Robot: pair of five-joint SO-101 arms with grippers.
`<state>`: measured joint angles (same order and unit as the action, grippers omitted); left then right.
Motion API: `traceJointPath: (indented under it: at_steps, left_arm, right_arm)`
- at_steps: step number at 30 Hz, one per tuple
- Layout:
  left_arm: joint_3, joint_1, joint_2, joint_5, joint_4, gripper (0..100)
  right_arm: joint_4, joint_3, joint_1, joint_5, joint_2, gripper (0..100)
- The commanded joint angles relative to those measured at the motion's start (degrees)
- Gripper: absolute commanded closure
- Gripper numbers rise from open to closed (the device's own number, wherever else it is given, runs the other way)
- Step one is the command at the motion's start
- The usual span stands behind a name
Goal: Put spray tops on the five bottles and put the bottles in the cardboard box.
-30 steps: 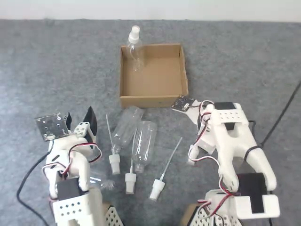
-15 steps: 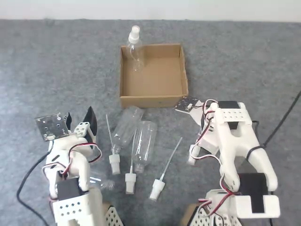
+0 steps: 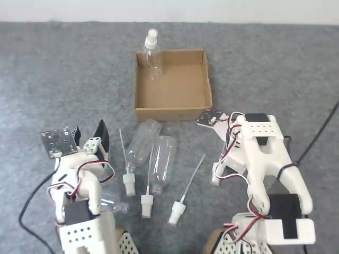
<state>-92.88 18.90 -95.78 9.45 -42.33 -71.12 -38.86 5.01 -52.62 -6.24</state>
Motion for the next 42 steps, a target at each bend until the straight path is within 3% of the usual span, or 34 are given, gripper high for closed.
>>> traceJointPath:
  at_steps: [1,13,21,33,42]
  left_arm:
    - [0.4,0.35,-0.97,-0.44,1.67,78]
    - [0.4,0.35,-0.97,-0.44,1.67,78]
    - [0.4,0.35,-0.97,-0.44,1.67,78]
    - [0.4,0.35,-0.97,-0.44,1.67,78]
    - [0.4,0.35,-0.97,-0.44,1.67,78]
  right_arm:
    - [-0.75,3.69,-0.66,0.79,-1.01,87.2]
    - [-13.85,18.37,0.75,13.89,-1.01,87.2]
    - [-22.37,24.7,7.78,20.57,-1.01,87.2]
    - [-22.37,27.08,14.99,26.73,-10.15,87.2]
    - [-18.86,25.85,17.01,36.31,-17.8,87.2]
